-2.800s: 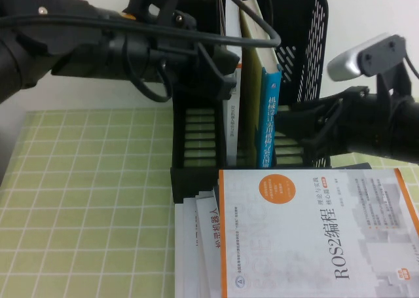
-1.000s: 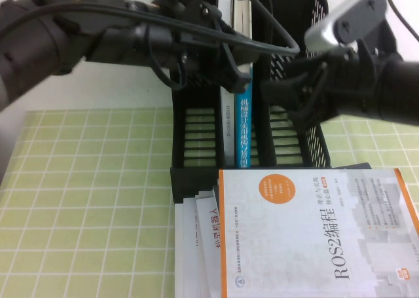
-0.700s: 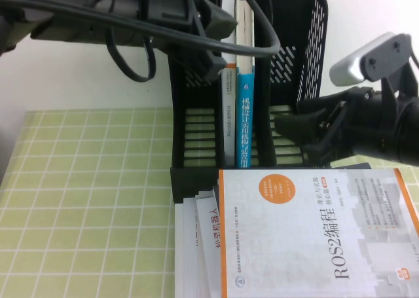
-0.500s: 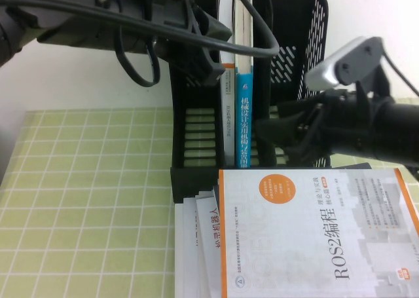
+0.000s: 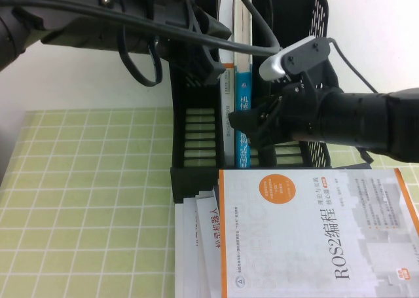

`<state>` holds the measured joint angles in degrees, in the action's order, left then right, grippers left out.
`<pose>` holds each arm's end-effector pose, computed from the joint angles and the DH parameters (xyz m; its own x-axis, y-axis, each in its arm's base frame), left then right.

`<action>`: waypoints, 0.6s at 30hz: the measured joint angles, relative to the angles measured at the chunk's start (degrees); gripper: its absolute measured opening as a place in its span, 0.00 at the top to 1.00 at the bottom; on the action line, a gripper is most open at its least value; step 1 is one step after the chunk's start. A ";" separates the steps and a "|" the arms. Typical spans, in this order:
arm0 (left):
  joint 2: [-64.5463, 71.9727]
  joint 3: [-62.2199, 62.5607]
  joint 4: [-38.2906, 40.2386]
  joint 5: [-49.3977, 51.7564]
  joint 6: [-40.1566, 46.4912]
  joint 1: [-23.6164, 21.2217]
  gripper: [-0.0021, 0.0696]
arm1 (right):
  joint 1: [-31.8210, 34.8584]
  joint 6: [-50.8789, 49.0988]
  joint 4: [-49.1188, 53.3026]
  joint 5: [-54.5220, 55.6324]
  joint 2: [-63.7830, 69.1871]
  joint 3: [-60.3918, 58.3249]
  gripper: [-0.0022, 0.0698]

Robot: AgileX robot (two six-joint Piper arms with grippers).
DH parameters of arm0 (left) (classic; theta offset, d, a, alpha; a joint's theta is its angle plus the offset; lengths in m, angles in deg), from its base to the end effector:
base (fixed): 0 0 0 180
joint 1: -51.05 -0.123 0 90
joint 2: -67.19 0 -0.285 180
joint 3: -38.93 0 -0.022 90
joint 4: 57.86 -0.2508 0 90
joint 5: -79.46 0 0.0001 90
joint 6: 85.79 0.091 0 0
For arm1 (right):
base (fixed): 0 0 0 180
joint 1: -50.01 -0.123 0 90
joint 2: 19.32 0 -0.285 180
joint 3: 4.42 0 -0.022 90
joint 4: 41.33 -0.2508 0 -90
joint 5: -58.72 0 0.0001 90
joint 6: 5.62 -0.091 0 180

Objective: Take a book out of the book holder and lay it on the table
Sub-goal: Pick up the right side book from the book shelf

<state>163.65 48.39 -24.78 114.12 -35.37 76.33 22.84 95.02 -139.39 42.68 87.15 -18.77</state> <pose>0.3119 -0.1786 0.4018 -0.1329 0.4606 -0.8776 0.7629 0.6128 0.2061 0.3305 0.1977 0.2449 -0.3986 -0.2472 -0.8832 -0.6693 0.7368 0.0959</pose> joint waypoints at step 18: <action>0.00 0.00 0.00 0.00 -0.09 0.00 0.97 | -0.10 3.93 -1.16 10.71 3.07 2.20 0.42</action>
<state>163.65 48.39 -24.78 114.12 -35.46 76.33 22.75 98.95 -140.55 53.38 90.22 -16.58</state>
